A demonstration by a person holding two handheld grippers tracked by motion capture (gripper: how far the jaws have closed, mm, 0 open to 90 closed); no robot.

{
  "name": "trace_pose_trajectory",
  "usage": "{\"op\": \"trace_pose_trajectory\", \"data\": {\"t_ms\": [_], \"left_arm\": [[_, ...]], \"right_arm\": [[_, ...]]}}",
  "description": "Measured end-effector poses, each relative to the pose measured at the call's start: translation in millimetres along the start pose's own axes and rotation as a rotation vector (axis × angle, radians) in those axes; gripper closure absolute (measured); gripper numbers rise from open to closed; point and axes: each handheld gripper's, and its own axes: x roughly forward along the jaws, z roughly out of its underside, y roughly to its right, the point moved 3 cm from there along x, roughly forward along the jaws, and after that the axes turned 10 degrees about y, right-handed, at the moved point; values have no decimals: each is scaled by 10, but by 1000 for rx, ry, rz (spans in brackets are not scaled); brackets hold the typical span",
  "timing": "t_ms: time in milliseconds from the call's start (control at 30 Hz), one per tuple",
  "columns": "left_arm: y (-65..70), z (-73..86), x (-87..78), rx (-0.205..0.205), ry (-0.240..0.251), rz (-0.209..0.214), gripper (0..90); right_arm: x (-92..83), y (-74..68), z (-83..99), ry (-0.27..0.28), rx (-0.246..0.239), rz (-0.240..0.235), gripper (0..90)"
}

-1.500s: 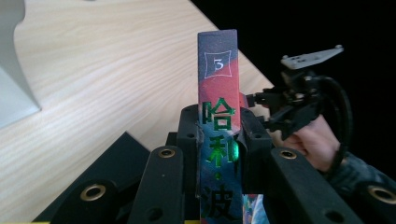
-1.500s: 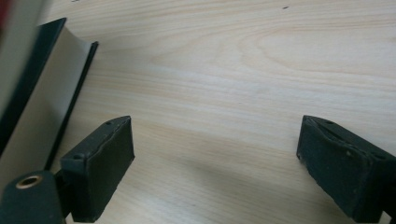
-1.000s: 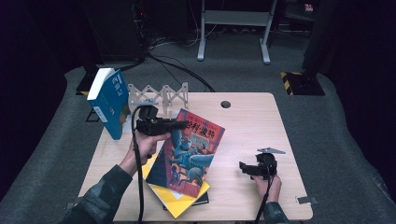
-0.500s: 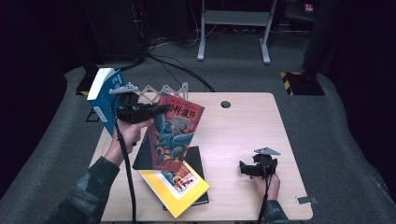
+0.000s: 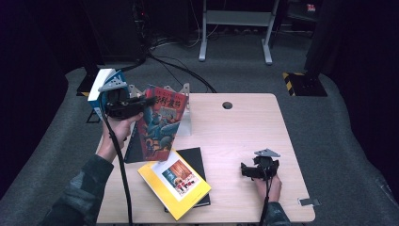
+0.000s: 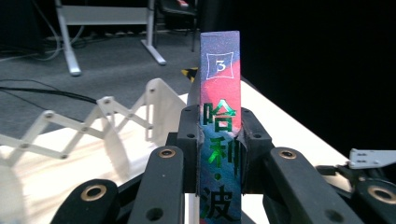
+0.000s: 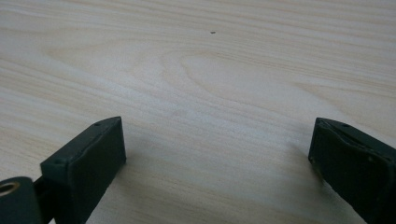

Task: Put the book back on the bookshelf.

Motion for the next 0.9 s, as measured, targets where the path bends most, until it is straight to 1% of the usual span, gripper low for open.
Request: {"op": "trace_pose_trajectory", "data": {"t_ms": [133,200,233,300,333,500,600,700,900], "left_arm": [[-90,-15,-40,13,14,-50,748],[-131,-15,-61,16,13,-66,749],[-146,-10,-70,26,13,-80,748],[-179,1,-85,54,10,-106,748],[-205,8,-93,57,11,-118,748],[-359,38,-159,38,19,-162,748],[-423,33,-213,29,32,-184,748],[-469,8,-271,35,49,-214,748],[-539,-56,-366,67,76,-276,748]], "right_arm": [[-2,-3,0,0,0,0,35],[-2,-2,0,0,0,0,35],[-2,-3,0,0,-1,1,36],[-2,4,1,5,-16,-6,41],[-3,3,1,6,-18,-7,44],[-4,2,1,7,-18,-7,44],[-4,3,1,6,-19,-7,44],[-4,3,1,6,-20,-7,44],[-2,-2,0,9,-18,-9,47]]}}
